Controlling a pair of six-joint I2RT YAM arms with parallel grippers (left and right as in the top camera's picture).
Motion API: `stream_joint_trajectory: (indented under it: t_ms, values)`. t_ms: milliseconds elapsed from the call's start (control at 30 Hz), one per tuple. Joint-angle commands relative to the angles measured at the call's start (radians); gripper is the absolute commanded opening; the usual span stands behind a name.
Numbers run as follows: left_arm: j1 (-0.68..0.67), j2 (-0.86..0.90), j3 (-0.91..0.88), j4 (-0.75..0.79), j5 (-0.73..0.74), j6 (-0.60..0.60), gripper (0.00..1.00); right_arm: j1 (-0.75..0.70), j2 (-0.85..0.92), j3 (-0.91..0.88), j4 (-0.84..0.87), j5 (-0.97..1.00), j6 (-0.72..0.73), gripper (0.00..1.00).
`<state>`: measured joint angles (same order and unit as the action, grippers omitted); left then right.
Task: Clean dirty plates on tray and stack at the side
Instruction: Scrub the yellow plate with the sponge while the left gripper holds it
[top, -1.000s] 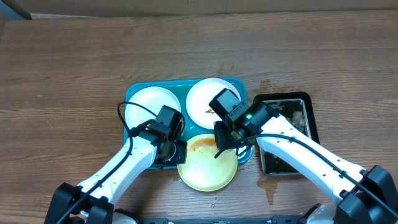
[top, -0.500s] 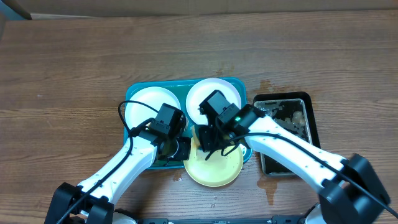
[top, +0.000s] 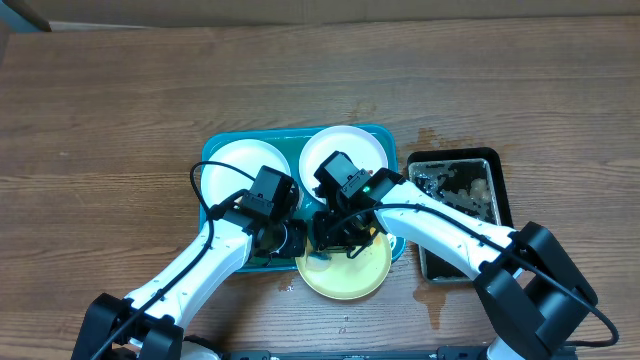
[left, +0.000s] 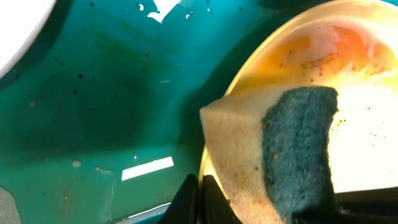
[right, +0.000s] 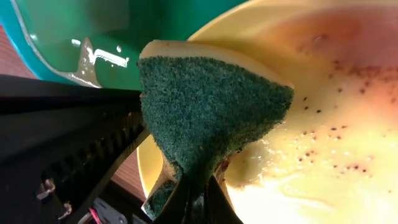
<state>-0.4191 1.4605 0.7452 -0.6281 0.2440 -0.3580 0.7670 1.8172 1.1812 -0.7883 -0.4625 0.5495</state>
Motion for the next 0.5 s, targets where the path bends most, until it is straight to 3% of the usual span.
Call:
stream_joint_trajectory:
  t_ms: [0, 467]
  values:
    - [-0.006, 0.006, -0.005, 0.003, 0.016, 0.017, 0.04, 0.007, 0.015, -0.004, 0.007, -0.025, 0.005, 0.04]
    - [-0.006, 0.006, -0.005, -0.005, 0.015, 0.017, 0.04, -0.002, 0.081, -0.003, -0.010, 0.070, 0.077, 0.04]
